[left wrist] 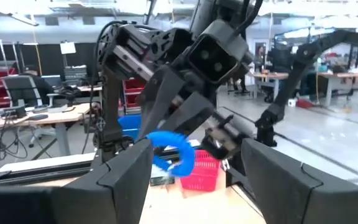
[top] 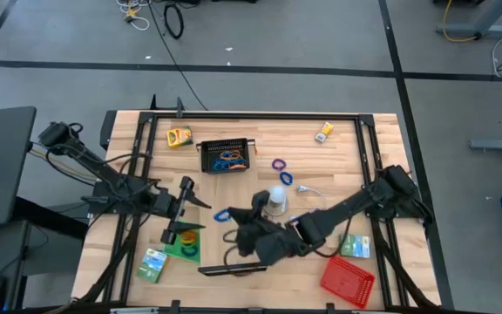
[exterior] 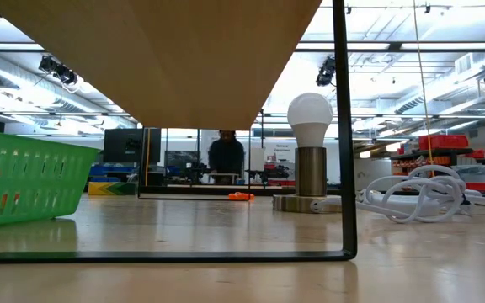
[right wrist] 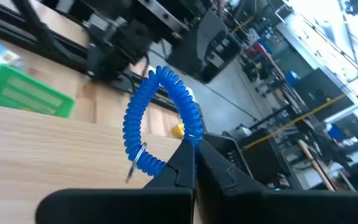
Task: Pick & Place Office Desk Supplies
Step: Put the bottom blue spiral keychain into the green bin
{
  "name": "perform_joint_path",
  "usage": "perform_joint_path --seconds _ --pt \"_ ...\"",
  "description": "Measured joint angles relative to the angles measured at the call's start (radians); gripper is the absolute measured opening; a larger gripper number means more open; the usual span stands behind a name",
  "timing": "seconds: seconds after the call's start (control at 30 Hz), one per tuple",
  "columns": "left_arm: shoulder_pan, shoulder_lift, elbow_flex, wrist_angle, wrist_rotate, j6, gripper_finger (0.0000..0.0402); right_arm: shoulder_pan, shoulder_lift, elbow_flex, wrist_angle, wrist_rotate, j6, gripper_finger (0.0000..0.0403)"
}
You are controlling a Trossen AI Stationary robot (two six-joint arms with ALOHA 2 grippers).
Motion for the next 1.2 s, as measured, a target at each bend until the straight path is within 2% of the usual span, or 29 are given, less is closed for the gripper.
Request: perform_joint_path --seconds 0.27,0.8,0.9,1.0,1.2 --pt "0.078 0.000 0.000 0.003 -0.001 -0.099 0.0254 -0.061 0.001 0.000 0.000 -0.001 -0.009 0.0000" --pt "0.165 0.061 0.000 -0.005 0.003 -0.184 0.0248 -0.067 0.002 0.000 0.059 -0.003 -0.073 0.0000" --pt "0.166 0.063 0.000 -0.004 0.001 -0.181 0.0225 -0.067 0.002 0.000 0.067 -0.005 -0.078 0.0000" --pt "0.166 0.063 0.000 -0.003 0.001 -0.169 0.0185 -0.067 0.002 0.000 0.067 -0.011 -0.078 0.0000" --pt "0.166 0.063 0.000 -0.003 0.002 -0.130 0.0066 -0.067 0.002 0.000 0.070 -0.031 -0.078 0.0000"
